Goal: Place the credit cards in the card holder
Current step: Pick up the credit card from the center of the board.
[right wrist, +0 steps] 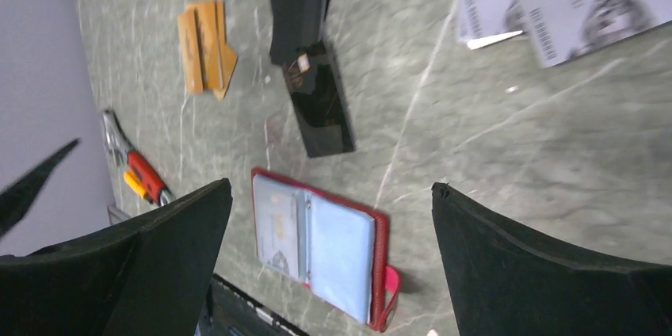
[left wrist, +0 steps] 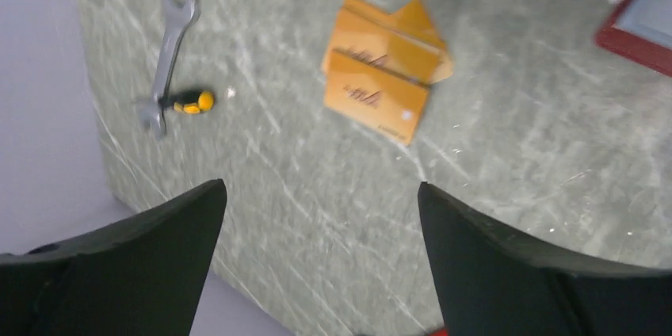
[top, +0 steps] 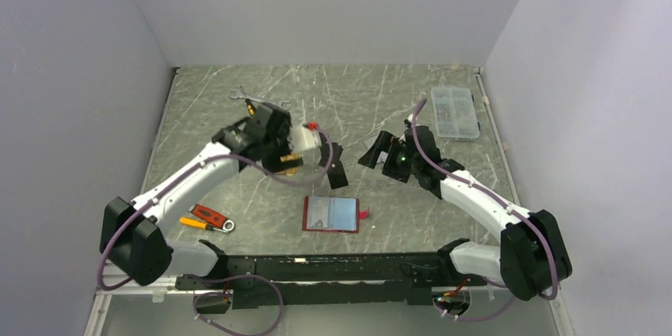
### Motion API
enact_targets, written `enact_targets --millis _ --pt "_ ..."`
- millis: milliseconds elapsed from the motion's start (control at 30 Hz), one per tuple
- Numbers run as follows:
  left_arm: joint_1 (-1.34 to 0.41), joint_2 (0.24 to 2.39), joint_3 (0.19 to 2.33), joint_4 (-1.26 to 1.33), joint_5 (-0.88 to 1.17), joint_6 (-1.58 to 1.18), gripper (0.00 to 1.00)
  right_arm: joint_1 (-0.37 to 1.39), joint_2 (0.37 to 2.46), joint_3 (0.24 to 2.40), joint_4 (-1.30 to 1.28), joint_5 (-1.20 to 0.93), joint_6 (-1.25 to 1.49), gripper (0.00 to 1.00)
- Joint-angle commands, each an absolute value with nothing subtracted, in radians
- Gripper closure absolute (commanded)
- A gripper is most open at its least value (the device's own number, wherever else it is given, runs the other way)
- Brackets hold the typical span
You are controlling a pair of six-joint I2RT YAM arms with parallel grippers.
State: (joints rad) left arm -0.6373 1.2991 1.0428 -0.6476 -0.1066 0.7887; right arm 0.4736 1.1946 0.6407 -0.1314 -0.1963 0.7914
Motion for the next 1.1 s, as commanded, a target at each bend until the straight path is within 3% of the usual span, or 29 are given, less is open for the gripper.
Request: enact_targets --millis 0,67,333,467,700,1067 --pt "-0.464 1.394 1.260 -0.810 -0.034 0.706 0.01 0.385 1.226 0.717 -0.150 -0.275 0.739 0.00" --pt "-0.391 1.428 1.363 -0.875 0.094 0.667 0.01 0.353 1.253 0.752 -0.168 -0.270 0.712 0.00" --pt "-0.303 1.570 1.582 -0.999 0.283 0.570 0.01 0.271 1.336 0.842 -0.214 -0.163 0.673 0.00" --pt "-0.378 1.636 1.653 -1.009 0.224 0.542 0.01 0.261 1.391 0.884 -0.217 -0.111 0.668 0.04" --pt "-0.588 1.711 1.677 -0.873 0.108 0.529 0.11 0.197 1.458 0.939 -0.249 -0.020 0.624 0.07" --pt "-0.665 1.930 1.750 -0.572 0.251 0.546 0.12 0.124 1.560 0.888 -0.139 -0.098 0.652 0.16"
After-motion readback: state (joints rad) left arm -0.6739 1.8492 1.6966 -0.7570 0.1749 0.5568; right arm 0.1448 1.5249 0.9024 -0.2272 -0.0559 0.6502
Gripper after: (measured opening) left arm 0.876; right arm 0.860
